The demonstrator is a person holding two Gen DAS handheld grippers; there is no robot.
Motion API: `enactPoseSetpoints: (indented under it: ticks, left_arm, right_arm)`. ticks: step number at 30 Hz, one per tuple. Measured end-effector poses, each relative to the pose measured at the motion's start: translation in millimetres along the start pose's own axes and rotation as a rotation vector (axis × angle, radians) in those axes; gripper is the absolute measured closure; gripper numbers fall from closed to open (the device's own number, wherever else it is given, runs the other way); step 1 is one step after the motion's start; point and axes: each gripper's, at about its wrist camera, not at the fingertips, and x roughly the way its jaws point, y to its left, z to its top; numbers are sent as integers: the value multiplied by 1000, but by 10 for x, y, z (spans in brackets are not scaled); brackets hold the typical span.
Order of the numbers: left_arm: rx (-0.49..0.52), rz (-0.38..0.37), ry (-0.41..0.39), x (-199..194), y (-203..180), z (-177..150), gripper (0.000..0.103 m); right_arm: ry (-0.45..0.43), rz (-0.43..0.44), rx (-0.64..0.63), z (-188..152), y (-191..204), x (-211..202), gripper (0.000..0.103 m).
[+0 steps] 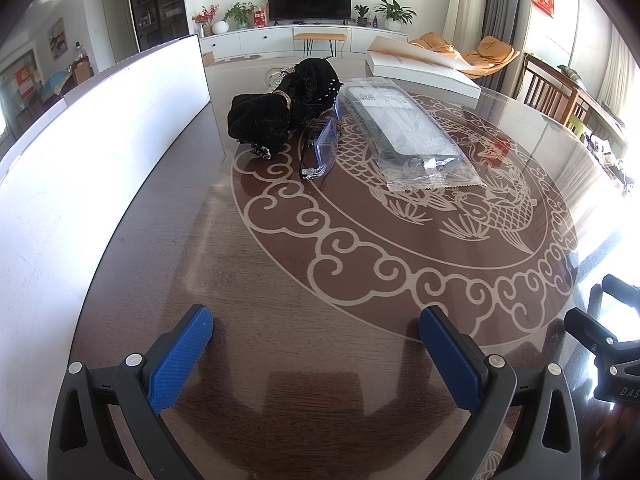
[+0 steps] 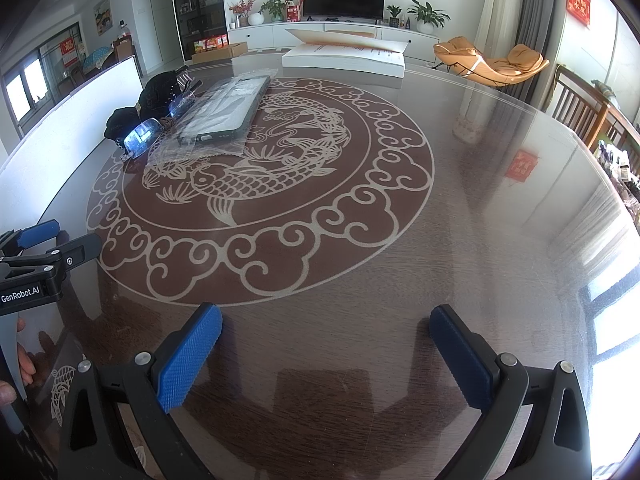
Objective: Organize objects
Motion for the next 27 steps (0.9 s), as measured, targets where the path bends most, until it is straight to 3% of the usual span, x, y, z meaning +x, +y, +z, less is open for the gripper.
enactPoseSetpoints:
  ticks: [14,20,27]
  left_arm:
    - [37,-28,86,-103,14,-109,0]
    - [119,-75,147,-179,51,-209,0]
    - [82,-50,157,-187,153,-226,0]
  right_arm:
    - [0,0,0,-1,-2,-2,0]
    - [0,1,0,-1,-4,-1,0]
    - [0,0,0,-3,-3,0,0]
